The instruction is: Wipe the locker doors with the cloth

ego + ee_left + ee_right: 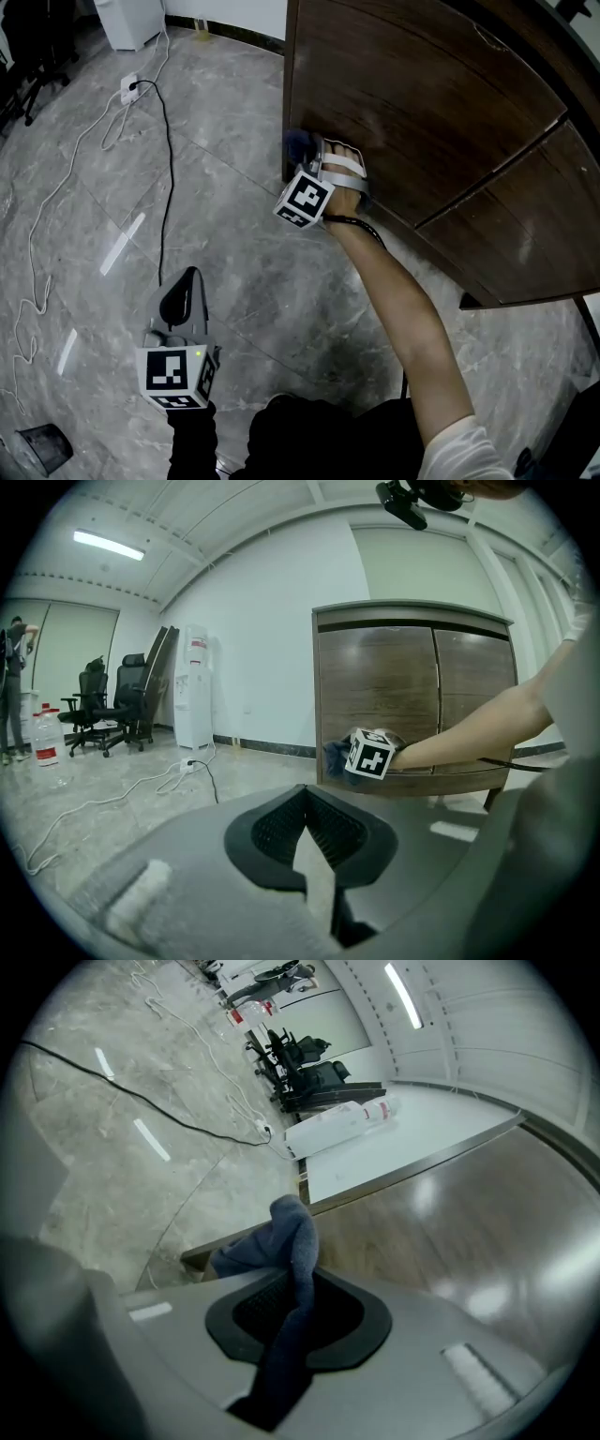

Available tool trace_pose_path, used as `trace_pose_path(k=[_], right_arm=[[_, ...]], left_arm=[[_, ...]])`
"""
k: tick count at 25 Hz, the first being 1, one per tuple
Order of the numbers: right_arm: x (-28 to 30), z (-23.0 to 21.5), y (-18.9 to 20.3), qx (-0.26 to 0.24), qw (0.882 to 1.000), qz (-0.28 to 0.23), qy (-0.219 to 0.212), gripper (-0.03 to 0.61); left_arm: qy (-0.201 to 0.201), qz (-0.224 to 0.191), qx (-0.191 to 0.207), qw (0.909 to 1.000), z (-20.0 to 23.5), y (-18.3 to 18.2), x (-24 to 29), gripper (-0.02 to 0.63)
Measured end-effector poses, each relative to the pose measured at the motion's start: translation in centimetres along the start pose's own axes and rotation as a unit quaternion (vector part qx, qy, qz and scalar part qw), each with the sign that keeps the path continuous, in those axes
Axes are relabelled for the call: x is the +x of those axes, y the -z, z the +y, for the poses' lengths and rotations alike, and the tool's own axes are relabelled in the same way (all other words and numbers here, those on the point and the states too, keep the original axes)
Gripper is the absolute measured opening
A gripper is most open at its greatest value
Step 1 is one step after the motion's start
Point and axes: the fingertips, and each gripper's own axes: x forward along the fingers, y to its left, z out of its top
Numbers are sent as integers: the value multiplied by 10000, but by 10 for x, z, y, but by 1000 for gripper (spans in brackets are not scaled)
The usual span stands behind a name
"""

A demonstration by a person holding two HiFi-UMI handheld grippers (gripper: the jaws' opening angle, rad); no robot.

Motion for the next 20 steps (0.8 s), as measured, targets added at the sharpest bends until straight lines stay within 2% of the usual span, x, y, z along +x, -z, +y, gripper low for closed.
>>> trace_pose_path(k=[3,6,9,15,20], right_arm=[[11,15,-2,174,9996,135,-163,52],[14,12,-5,272,9993,140,-226,52],[6,-12,-14,179,9998,-12,-27,52],[-27,-122,-54,230,9944,-710,743,51],[-61,-232,-83,133,9838,-1005,1478,51]], left_arm=[[2,23,-21,10000,2,3,0,4],[-19,90,-79,9999,5,7,0,4],[-49,41,-54,10000,6,7,-1,3],[69,-123,-81,9999,-5,-5,-1,4],[183,-252,-57,9995,-17,-21,-7,3]])
